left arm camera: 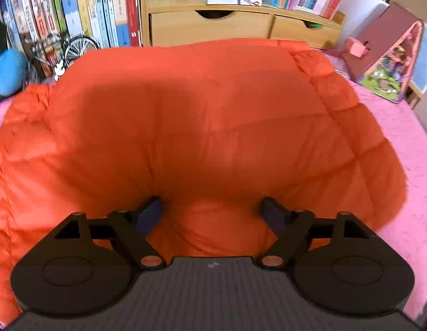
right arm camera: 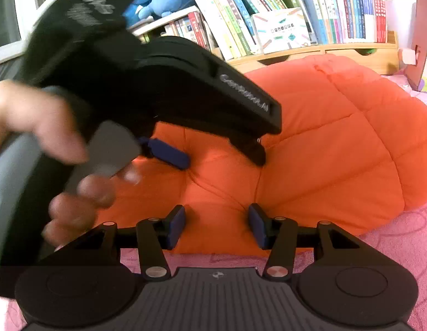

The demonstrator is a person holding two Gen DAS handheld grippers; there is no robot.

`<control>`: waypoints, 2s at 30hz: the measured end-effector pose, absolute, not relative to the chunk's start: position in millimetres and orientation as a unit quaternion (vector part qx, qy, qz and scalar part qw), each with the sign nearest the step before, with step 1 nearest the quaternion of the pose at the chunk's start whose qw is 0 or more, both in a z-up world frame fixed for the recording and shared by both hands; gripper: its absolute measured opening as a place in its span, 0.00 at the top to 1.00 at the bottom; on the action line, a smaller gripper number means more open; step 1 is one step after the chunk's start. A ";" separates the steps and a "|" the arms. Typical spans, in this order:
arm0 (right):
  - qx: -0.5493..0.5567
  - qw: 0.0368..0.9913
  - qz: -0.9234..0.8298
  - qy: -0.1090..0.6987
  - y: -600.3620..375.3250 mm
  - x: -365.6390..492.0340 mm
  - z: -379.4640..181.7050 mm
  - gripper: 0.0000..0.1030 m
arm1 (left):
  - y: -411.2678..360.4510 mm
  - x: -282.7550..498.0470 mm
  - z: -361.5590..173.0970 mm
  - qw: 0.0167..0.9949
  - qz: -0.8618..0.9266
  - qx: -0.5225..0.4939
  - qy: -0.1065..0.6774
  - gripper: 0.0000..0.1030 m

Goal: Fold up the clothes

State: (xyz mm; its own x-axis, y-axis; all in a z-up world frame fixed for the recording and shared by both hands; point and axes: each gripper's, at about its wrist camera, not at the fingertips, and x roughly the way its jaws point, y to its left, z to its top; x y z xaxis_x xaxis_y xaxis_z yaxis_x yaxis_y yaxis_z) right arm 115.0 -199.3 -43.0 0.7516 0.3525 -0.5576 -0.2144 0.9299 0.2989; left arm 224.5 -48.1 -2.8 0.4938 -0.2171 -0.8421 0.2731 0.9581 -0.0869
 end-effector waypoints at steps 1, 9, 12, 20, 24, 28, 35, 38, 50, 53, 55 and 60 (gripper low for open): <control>0.112 0.929 0.154 0.317 -200.2 115.8 -43.1 0.51 | -48.1 228.7 -3.7 0.863 -0.141 0.031 0.485 0.16; 0.115 0.927 0.162 0.317 -200.0 119.2 -41.4 0.51 | -43.4 266.6 0.1 0.852 -0.134 -0.001 0.506 0.17; 0.116 0.927 0.163 0.317 -199.6 121.5 -40.6 0.51 | -39.2 277.6 0.0 0.855 -0.130 -0.027 0.502 0.21; 0.121 0.937 0.157 0.287 -201.7 119.2 -34.0 0.49 | -26.1 264.3 16.9 0.841 -0.155 -0.049 0.516 0.66; 0.082 0.949 0.153 0.265 -188.9 120.5 -30.3 0.46 | -21.5 249.1 14.5 0.826 -0.170 -0.045 0.535 0.65; 0.076 0.943 0.132 0.296 -185.7 135.4 -36.2 0.47 | -24.9 242.3 6.8 0.828 -0.173 -0.021 0.533 0.62; 0.085 0.937 0.130 0.314 -187.7 147.6 -41.8 0.53 | -30.2 253.3 -4.5 0.831 -0.162 -0.028 0.531 0.57; 0.091 0.936 0.132 0.314 -189.6 149.0 -42.4 0.55 | -30.8 259.8 -4.7 0.836 -0.146 -0.040 0.527 0.57; 0.102 0.933 0.144 0.314 -190.5 156.8 -42.9 0.55 | -42.0 313.5 -9.6 0.862 -0.098 -0.031 0.497 0.53; 0.102 0.932 0.146 0.314 -191.7 158.3 -43.2 0.55 | -46.0 323.9 -13.5 0.869 -0.091 -0.016 0.486 0.51; 0.105 0.932 0.147 0.315 -194.4 160.9 -44.1 0.55 | -48.2 330.7 -16.1 0.873 -0.085 -0.013 0.481 0.51; 0.108 0.931 0.149 0.315 -197.8 167.0 -41.1 0.55 | -48.8 351.0 -20.5 0.870 -0.078 -0.023 0.486 0.50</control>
